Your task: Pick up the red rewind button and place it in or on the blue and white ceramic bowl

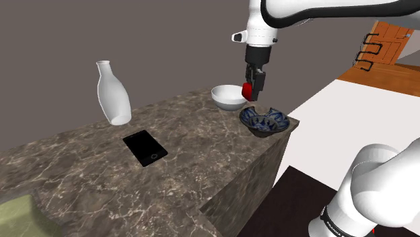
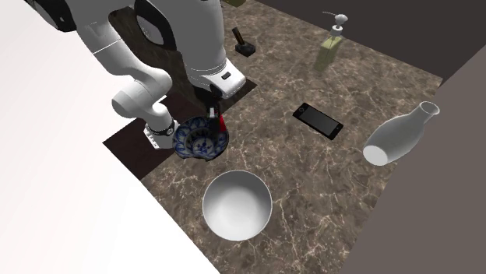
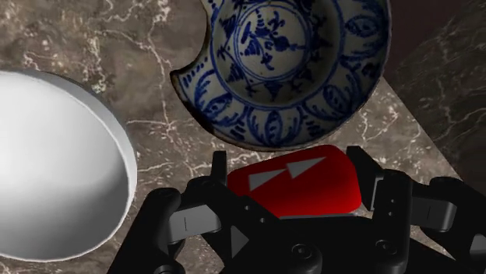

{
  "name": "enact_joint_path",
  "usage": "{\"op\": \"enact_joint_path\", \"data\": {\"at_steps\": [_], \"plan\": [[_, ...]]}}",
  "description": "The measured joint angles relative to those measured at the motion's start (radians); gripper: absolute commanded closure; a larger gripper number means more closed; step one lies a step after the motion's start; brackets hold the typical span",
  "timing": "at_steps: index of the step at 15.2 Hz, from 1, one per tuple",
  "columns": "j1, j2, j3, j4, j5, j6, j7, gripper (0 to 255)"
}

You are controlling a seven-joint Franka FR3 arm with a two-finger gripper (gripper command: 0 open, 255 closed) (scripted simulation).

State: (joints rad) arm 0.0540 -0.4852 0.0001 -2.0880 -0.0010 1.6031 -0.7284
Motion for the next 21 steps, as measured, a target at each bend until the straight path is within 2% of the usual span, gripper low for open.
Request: {"op": "enact_joint_path", "data": {"at_steps": [6, 17, 21], "plan": [[-0.028, -0.159, -0.059, -0.134, -0.035, -0.023, -0.075, 255], [-0.032, -0.192, -0.066, -0.298, -0.041, 0.106, -0.079, 255], [-0.032, -0.191, -0.067, -0.311, -0.042, 0.120, -0.079, 255]]}}
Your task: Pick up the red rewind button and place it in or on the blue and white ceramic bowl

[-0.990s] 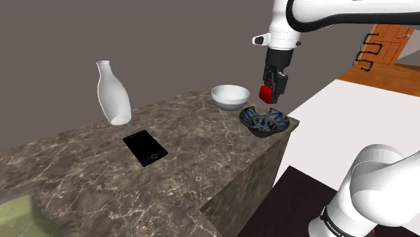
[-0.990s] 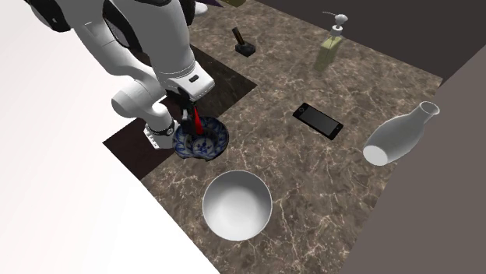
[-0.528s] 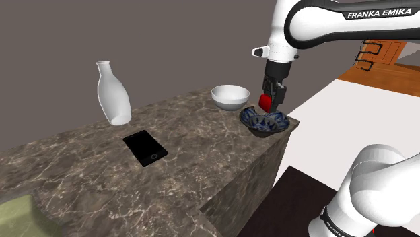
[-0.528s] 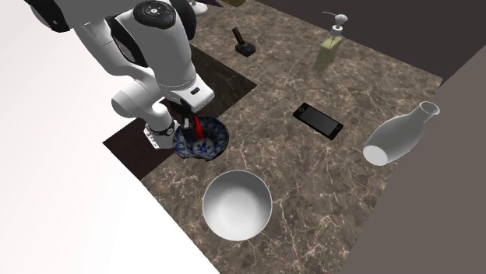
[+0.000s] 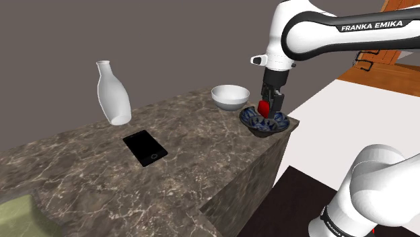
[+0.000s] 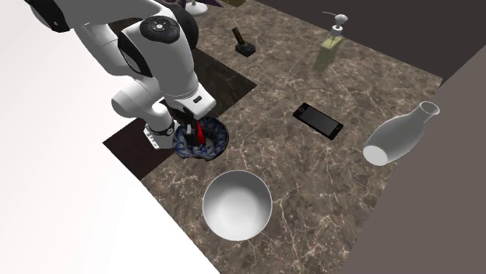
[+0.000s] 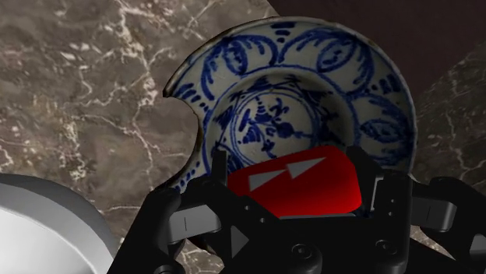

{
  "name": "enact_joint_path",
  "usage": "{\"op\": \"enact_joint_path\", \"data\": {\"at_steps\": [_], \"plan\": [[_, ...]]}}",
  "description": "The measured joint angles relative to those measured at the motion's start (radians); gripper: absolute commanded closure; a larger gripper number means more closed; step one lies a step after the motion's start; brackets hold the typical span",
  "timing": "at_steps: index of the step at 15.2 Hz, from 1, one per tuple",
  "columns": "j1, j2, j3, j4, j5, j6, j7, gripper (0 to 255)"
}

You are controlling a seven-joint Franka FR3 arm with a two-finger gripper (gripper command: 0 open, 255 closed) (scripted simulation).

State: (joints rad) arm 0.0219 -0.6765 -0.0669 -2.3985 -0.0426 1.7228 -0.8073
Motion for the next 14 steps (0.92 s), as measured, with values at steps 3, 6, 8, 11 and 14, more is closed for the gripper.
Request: {"op": "enact_joint_path", "data": {"at_steps": [3, 6, 8, 11, 14], "plan": [[0.000, 0.000, 0.000, -0.001, 0.000, 0.001, 0.000, 0], [0.000, 0.000, 0.000, -0.001, 0.000, 0.001, 0.000, 0], [0.000, 0.000, 0.000, -0.001, 0.000, 0.001, 0.000, 0], [0.001, 0.007, 0.002, 0.044, 0.002, -0.036, 0.000, 0], [0.002, 0.013, 0.003, 0.125, 0.003, -0.110, -0.001, 0]]}}
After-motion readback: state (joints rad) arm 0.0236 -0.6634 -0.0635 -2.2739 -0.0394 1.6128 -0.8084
